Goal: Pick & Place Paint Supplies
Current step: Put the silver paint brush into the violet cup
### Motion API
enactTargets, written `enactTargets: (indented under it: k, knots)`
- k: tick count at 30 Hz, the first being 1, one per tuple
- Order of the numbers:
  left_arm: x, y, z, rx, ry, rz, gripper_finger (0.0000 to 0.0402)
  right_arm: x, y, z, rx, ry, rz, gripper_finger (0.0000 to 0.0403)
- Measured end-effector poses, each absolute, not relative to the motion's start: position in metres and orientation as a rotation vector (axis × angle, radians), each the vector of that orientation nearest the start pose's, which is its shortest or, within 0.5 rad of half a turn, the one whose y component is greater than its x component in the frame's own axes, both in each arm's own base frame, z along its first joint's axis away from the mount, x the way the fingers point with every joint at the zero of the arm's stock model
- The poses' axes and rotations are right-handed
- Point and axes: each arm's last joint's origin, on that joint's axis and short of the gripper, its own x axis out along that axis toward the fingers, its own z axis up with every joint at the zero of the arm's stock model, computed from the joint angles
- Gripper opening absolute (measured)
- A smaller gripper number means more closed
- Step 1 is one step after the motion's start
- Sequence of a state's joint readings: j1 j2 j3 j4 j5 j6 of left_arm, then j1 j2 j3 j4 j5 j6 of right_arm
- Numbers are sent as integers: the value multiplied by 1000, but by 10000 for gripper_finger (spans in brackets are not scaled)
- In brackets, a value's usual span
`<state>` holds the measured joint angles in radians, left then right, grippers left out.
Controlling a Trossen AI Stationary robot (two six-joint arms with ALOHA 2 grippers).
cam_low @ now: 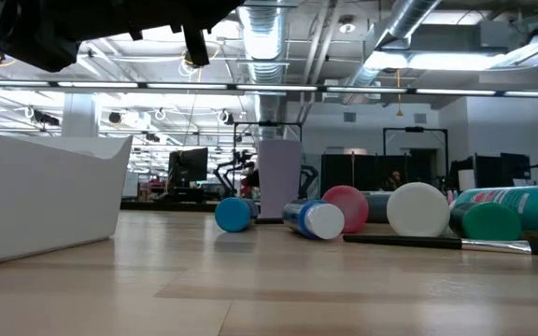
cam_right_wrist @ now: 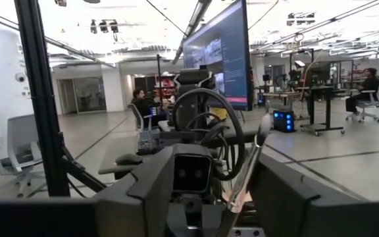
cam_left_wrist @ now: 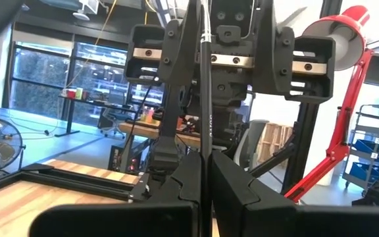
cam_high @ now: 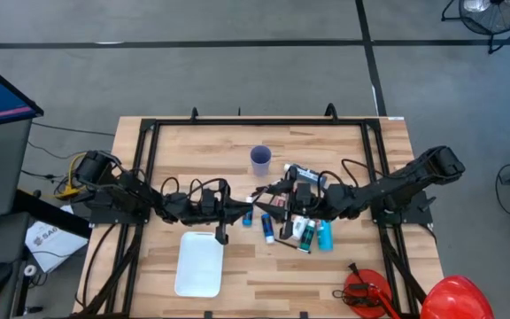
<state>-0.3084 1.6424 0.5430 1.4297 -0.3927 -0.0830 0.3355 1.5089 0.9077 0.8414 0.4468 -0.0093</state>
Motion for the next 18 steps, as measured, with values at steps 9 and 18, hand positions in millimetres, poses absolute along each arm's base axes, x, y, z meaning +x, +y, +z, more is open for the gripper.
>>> enactTargets:
  k: [9, 18]
  knots:
    - [283, -78, 206, -196, -314, 72, 5, 317, 96, 299, 83, -209, -149, 93]
    - [283, -78, 207, -190, -316, 66, 9, 310, 98, 303, 83, -197, -202, 14]
